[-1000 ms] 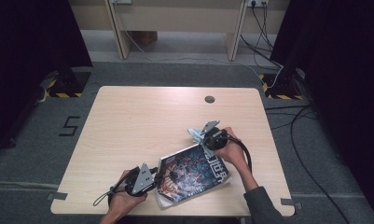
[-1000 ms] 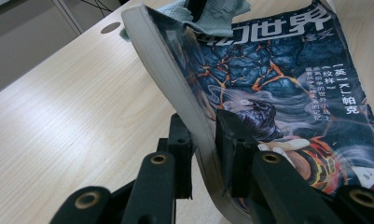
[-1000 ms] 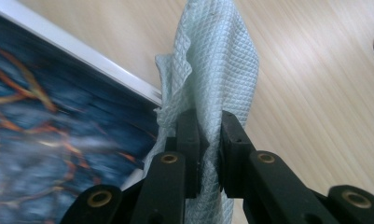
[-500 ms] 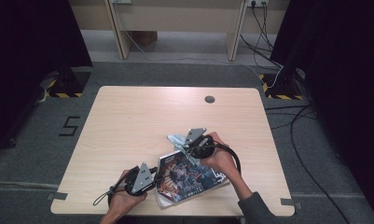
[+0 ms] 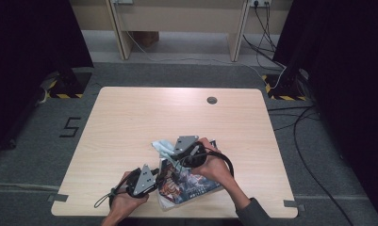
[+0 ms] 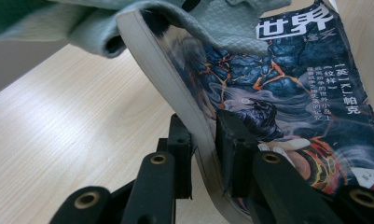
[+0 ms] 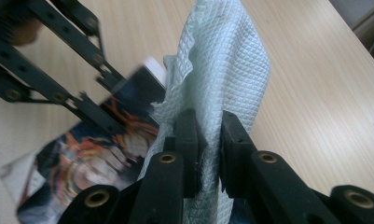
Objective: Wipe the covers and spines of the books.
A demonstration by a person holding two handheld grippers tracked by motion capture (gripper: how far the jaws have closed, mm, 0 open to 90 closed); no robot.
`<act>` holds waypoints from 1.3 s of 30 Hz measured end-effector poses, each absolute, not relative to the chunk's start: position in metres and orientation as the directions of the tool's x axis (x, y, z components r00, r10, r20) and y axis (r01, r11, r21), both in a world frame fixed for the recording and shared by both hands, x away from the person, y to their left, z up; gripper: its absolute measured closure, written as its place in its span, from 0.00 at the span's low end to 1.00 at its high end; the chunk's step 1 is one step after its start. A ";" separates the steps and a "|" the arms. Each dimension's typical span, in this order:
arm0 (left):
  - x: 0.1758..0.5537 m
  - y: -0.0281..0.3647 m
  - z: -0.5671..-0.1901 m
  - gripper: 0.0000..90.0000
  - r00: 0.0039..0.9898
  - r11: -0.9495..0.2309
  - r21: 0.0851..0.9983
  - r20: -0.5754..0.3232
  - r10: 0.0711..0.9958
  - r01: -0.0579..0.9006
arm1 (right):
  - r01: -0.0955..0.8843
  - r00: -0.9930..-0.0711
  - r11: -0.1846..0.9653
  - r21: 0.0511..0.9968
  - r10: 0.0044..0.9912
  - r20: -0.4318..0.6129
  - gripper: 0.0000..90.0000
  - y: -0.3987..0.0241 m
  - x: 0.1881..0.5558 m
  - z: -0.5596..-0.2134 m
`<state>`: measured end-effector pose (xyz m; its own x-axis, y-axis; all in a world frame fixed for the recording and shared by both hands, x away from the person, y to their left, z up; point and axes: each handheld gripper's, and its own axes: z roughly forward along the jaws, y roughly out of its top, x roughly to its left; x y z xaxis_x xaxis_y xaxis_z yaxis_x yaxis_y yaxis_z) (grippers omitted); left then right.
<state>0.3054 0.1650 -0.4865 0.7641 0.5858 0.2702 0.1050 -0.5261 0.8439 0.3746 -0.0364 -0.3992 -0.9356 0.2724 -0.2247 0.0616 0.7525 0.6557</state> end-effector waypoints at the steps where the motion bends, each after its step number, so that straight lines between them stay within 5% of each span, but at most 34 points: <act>1: 0.305 0.165 -0.486 0.84 0.763 -0.527 0.843 0.272 0.586 0.105 | 0.042 -0.937 0.750 0.660 0.258 -0.235 0.89 -0.035 0.373 -0.398; 21: 0.306 0.165 -0.487 0.84 0.762 -0.535 0.838 0.277 0.585 0.107 | 0.054 -0.937 0.756 0.653 0.265 -0.229 0.90 -0.038 0.379 -0.402; 39: 0.305 0.164 -0.487 0.83 0.762 -0.536 0.839 0.284 0.582 0.096 | 0.278 -0.873 0.753 0.596 0.457 -0.171 0.90 -0.096 0.436 -0.437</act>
<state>0.3051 0.1641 -0.4867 0.7623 0.5815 0.2842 0.0963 -0.5360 0.8387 0.4362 -0.0959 -0.4374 -0.8728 0.4573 -0.1706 0.2782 0.7533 0.5959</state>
